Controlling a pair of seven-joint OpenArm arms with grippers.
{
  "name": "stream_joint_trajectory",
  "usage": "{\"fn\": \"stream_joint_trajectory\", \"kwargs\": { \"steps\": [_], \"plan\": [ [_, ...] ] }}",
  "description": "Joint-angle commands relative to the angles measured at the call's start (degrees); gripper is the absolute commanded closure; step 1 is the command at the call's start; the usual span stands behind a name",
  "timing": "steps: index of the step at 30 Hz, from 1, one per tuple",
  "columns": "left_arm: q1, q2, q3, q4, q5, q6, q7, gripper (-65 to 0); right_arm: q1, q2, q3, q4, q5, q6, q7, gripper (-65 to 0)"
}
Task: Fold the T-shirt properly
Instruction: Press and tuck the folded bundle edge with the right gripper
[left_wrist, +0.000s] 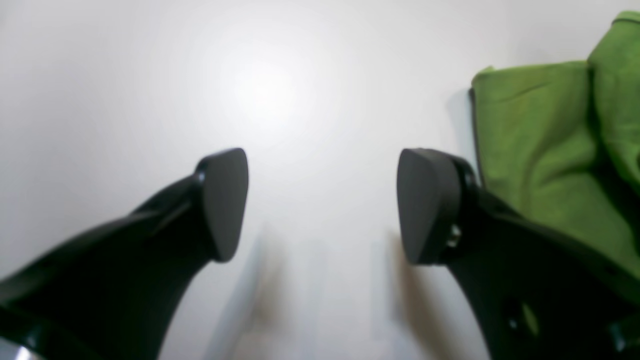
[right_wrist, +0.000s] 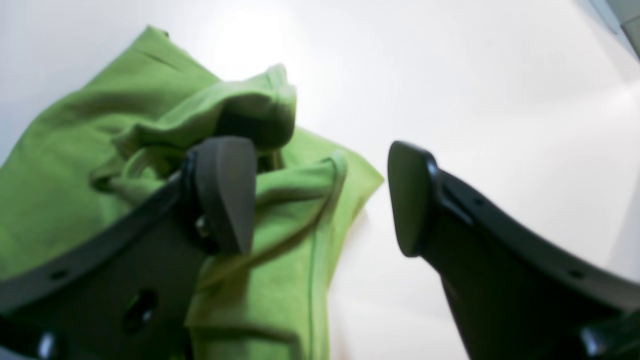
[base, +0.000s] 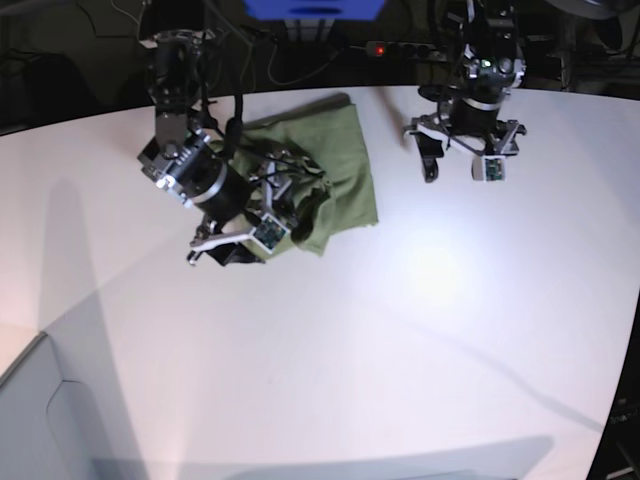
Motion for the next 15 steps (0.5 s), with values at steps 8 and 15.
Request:
{"fn": "stream_joint_trajectory", "kwargs": {
  "steps": [8,15],
  "plan": [
    [0.5,-0.2,-0.1,1.1,-0.2,-0.3,-1.2,-44.7,0.2,0.1,-0.3,-0.5,0.9,-0.1,1.2,0.0],
    [0.1,-0.2,-0.1,0.8,-0.2,-0.3,-1.2,-44.7,-6.6,0.0,0.0,7.1,0.8,-0.1,1.2,-0.2]
  ]
}}
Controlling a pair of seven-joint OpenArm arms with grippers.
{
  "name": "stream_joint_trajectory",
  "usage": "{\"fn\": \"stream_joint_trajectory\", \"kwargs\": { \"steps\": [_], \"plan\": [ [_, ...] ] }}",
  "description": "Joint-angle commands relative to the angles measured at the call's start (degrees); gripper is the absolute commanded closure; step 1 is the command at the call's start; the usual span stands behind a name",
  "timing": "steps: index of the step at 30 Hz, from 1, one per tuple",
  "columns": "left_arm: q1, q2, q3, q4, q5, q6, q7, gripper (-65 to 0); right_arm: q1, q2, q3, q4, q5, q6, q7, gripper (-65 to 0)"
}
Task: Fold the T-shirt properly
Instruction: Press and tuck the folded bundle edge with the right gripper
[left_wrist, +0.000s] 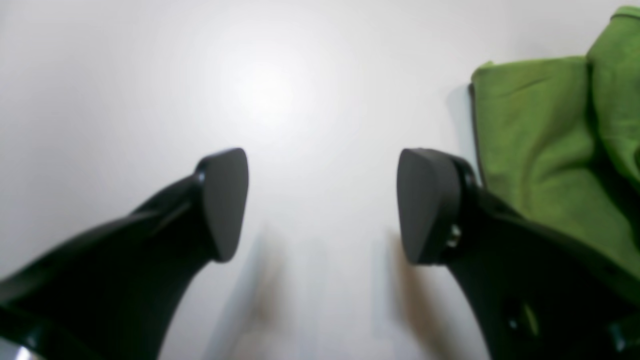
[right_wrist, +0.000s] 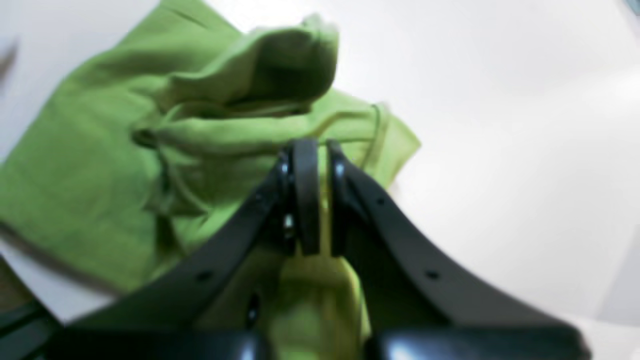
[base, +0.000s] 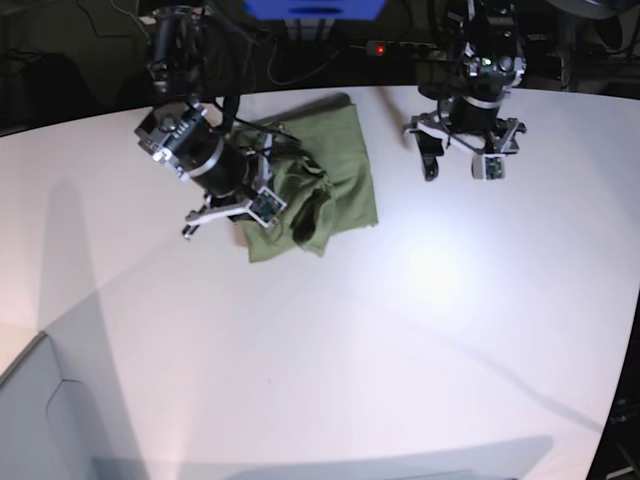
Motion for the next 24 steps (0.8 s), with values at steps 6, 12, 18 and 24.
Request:
{"fn": "stream_joint_trajectory", "kwargs": {
  "steps": [6,12,18,24],
  "plan": [
    [-0.2,-0.2,-0.1,1.0,-0.2,-0.1,-1.4,-44.7,0.1,-0.3,1.7,4.5,0.9,-0.1,1.4,-0.9],
    [-0.2,-0.3,-0.1,1.1,-0.2,-0.1,-1.3,-44.7,7.8,-2.2,5.7,4.2,0.9,-0.1,-7.8,-25.3],
    [-0.1,-0.2,-0.1,1.2,-0.2,-0.1,-1.2,-44.7,13.9,-3.8,6.5,2.9,1.1,-0.1,-14.0,-39.5],
    [-0.1,-0.2,-0.1,1.2,-0.2,0.0,-1.2,-44.7,15.6,-4.1,6.5,-8.2,1.1,-0.1,-10.0,-45.2]
  ]
}}
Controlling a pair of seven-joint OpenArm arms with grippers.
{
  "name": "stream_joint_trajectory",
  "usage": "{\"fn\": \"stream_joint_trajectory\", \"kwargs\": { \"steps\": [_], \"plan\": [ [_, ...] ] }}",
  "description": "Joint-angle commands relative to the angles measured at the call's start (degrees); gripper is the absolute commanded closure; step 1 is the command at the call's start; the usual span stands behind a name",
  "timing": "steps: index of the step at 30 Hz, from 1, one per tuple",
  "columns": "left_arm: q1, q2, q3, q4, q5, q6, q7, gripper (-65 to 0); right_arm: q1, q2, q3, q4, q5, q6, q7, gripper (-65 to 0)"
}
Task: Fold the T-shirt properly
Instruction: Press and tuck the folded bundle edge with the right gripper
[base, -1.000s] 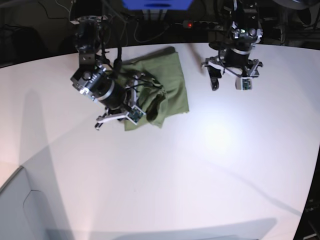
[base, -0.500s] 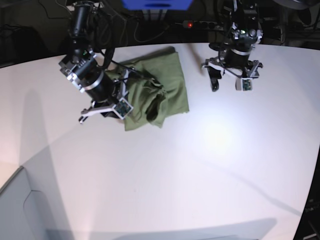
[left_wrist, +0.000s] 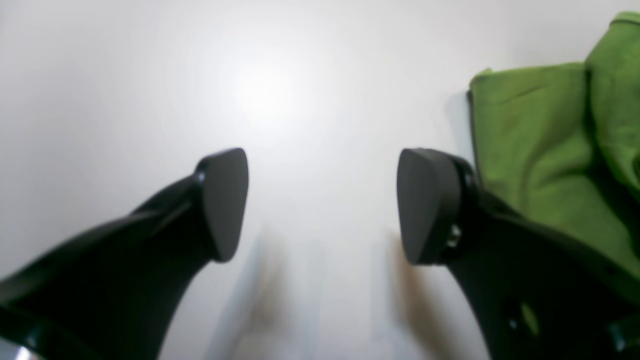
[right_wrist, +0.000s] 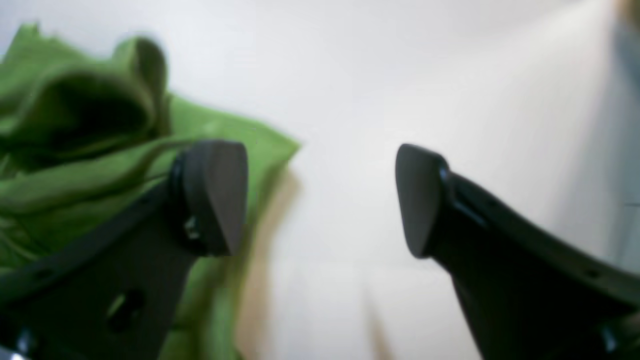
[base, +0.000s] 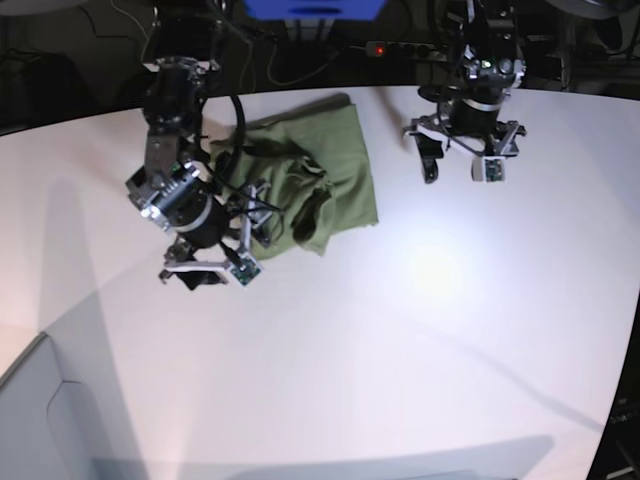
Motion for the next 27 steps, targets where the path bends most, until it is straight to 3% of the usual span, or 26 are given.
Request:
{"fn": "stream_joint_trajectory", "kwargs": {
  "steps": [1,6,11,22,27],
  "plan": [
    [0.2,-0.1,-0.1,1.2,-0.2,0.0,-1.0,-44.7,1.9,-0.2,-0.1,-1.3,0.7,-0.1,2.2,-45.0],
    [0.4,-0.1,-0.1,1.3,-0.2,0.0,-1.0,-44.7,4.2,0.2,-0.1,-8.6,0.7,-0.1,3.2,-45.0],
    [0.5,-0.2,-0.1,1.3,-0.2,0.0,-1.0,-44.7,0.2,0.5,-0.4,-3.7,0.7,-0.1,3.2,-45.0],
    [0.1,-0.2,-0.1,1.3,-0.2,0.1,-1.2,-44.7,-12.5,0.7,-9.7,8.7,0.7,-0.1,3.1,-44.9],
    [0.1,-0.5,-0.3,1.4,-0.2,0.2,-1.3,-44.7,-15.4,4.1,-17.3,10.0,0.7,-0.1,3.1,-45.2]
  ]
}}
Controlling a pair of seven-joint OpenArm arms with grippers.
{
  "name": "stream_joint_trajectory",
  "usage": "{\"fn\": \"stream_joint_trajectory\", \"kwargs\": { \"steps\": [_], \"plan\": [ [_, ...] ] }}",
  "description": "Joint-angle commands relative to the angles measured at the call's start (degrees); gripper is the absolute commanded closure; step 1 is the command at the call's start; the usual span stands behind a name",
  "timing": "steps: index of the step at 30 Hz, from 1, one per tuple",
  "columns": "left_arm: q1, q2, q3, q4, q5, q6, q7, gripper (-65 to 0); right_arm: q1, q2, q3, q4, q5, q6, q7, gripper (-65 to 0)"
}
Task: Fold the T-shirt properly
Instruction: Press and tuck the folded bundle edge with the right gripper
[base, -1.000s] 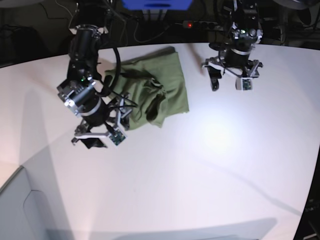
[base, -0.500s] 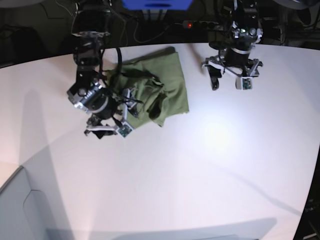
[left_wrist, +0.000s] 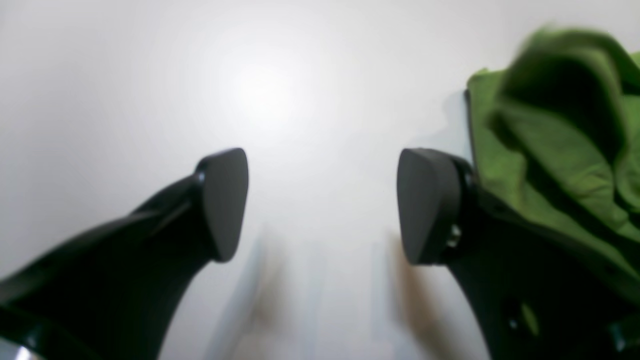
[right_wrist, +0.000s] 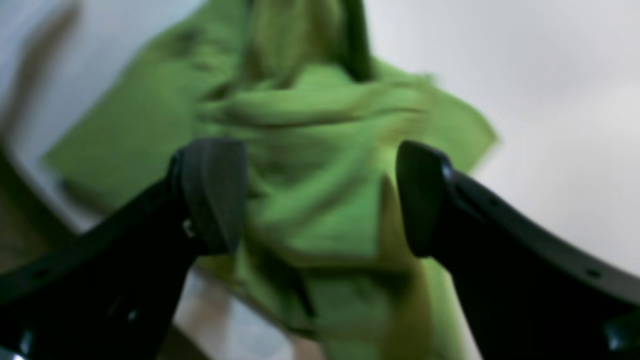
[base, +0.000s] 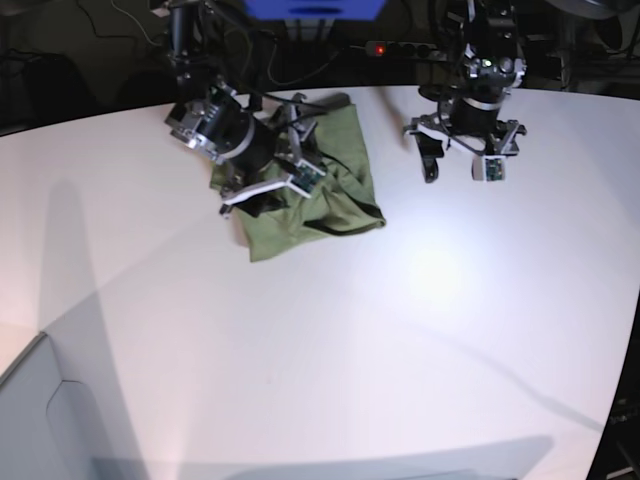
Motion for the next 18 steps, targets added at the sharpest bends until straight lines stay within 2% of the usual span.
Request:
{"fn": "stream_joint_trajectory", "kwargs": {
  "steps": [1,4,8,13,15,18],
  "plan": [
    [-0.1,-0.3,-0.7,1.3,-0.1,0.2,-1.3,-44.7,0.2,0.9,-1.8,1.7,1.0,-0.1,1.3,-45.2],
    [-0.1,0.2,-3.6,1.4,-0.1,0.2,-1.3,-44.7,0.2,3.0,-5.7,3.7,0.9,-0.1,1.3,-45.3],
    [-0.1,0.2,-7.0,1.4,-0.2,0.1,-1.3,-44.7,1.0,2.8,-2.8,5.7,0.9,-0.1,1.3,-45.3],
    [0.3,0.2,-11.0,1.4,-0.2,-0.1,-1.0,-44.7,4.5,-2.5,6.5,5.3,1.0,-0.1,1.2,-45.5],
    [0.4,0.2,-11.8,1.3,-0.2,-0.1,-1.0,-44.7,6.1,-4.0,8.0,5.1,1.0,-0.1,0.9,-45.5],
    [0.4,0.2,-12.1,1.3,-0.2,-0.1,-0.9,-44.7,9.3,-5.7,8.0,3.7,1.0,-0.1,-2.8,-45.5]
  ]
}}
